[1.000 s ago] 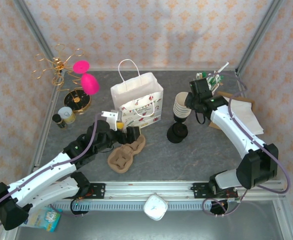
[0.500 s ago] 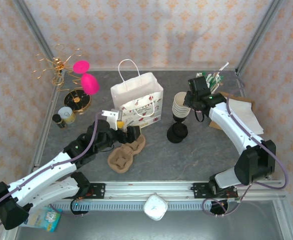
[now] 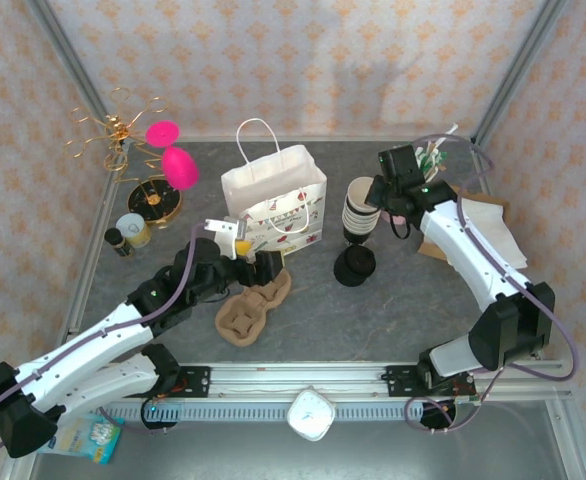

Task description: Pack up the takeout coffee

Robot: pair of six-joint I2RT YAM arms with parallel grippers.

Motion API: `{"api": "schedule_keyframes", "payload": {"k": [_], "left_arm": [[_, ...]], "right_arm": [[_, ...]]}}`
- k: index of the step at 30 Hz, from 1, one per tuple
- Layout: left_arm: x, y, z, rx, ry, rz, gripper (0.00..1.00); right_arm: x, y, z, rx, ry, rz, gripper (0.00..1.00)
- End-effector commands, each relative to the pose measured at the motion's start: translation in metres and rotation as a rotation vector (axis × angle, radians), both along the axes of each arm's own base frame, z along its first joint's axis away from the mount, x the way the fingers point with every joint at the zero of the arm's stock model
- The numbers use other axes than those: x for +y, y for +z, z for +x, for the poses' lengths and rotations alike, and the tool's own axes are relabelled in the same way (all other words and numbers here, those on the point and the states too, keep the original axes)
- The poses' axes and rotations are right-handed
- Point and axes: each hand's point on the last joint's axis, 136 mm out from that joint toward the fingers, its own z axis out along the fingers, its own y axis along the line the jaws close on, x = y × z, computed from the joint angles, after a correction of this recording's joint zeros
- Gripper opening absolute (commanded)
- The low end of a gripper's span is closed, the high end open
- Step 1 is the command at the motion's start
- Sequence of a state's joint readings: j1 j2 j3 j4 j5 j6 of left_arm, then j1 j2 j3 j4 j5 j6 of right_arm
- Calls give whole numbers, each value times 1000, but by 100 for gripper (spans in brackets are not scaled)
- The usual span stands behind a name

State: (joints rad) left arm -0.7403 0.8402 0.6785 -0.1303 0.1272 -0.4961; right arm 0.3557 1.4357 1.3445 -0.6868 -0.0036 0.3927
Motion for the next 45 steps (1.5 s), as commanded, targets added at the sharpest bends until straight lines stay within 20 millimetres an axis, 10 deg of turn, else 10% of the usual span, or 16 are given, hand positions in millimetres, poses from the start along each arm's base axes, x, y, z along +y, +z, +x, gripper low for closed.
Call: {"api": "schedule_keyframes", "payload": {"k": [1, 15, 23, 35, 45], "left_arm": [[-7, 23, -3, -47, -34, -28, 99], [-2, 28, -6, -21, -31, 15, 99], [7, 29, -12, 10, -6, 7, 99], [38, 15, -21, 53, 113, -1, 99], [36, 6, -20, 85, 127, -20, 99]], "right_arm": [[1, 22, 1, -34, -15, 9, 0], [-10, 87, -41, -77, 8, 30, 0], [25, 86, -86, -34, 130, 61, 0], [112, -19, -141, 130, 378, 45, 0], [133, -90, -156, 162, 452, 32, 0]]}}
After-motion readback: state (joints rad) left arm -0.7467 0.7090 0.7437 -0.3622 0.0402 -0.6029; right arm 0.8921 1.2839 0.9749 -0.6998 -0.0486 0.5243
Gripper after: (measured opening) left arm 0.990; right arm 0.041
